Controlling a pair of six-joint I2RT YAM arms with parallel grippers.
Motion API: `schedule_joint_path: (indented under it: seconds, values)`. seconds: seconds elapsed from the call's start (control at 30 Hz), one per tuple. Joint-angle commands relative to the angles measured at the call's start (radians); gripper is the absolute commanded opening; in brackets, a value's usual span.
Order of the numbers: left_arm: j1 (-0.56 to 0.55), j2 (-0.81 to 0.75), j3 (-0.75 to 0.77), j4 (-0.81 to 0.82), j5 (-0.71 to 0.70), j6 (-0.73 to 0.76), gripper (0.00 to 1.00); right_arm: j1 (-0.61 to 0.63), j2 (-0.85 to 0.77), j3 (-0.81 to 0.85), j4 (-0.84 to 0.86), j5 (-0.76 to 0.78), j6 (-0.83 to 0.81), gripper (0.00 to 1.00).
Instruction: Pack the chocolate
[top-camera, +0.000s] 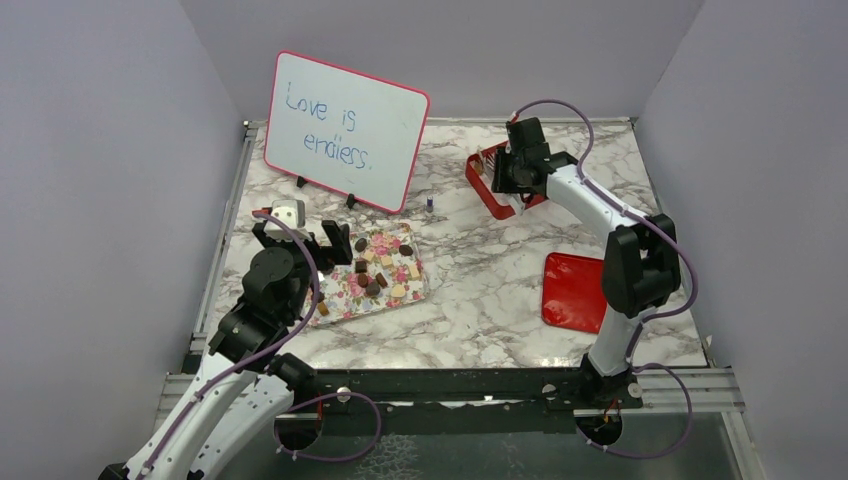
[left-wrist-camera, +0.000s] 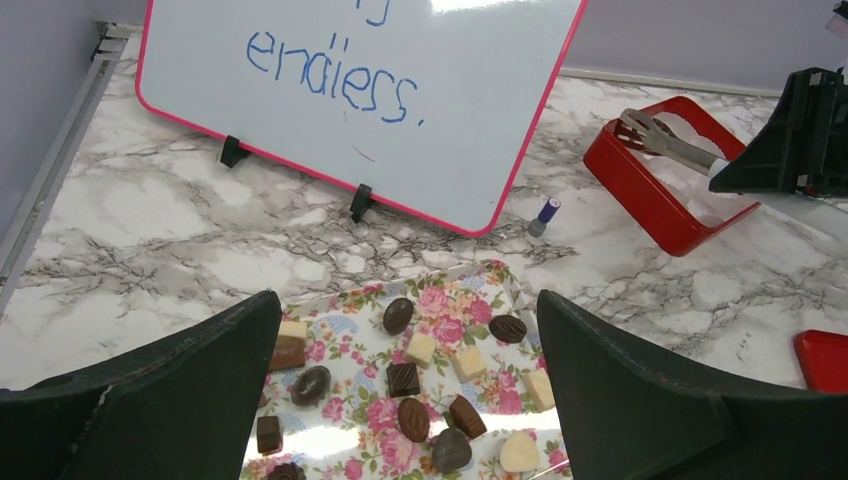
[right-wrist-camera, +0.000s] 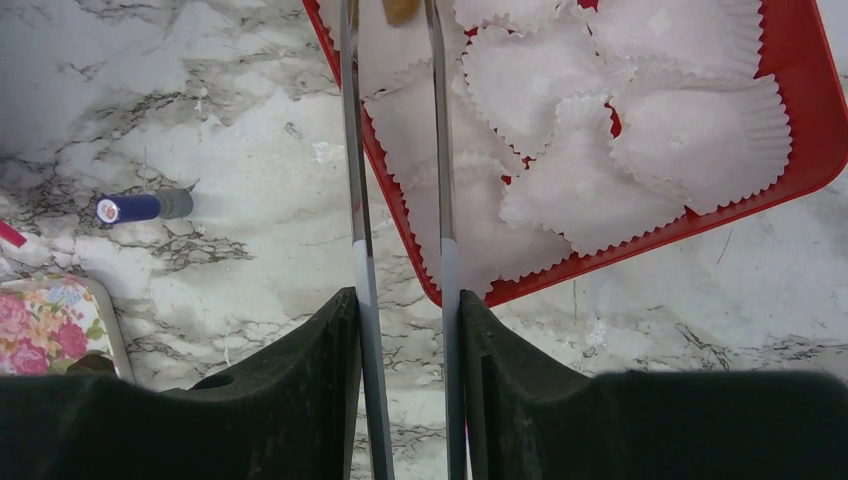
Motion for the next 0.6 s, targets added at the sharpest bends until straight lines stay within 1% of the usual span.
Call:
schedule_joint_path:
  seconds: [0.0,0.13,0.43,0.57]
  values:
    - [-0.002,0.011,-0.002,0.024,0.015,0.010,0.99,-0.006,-0.018,0.046,-0.013,0.016,-0.028,0.42]
    - [-0.003,0.016,-0.001,0.024,0.009,0.009,0.99,-0.006,-0.031,0.054,-0.042,0.018,-0.031,0.42]
    - [-0.002,0.028,0.003,0.022,-0.021,0.010,0.99,-0.005,-0.128,0.034,-0.089,0.006,-0.032,0.42]
    - [-0.002,0.039,0.010,0.014,-0.030,0.016,0.99,-0.007,-0.168,0.020,-0.112,-0.040,-0.036,0.41]
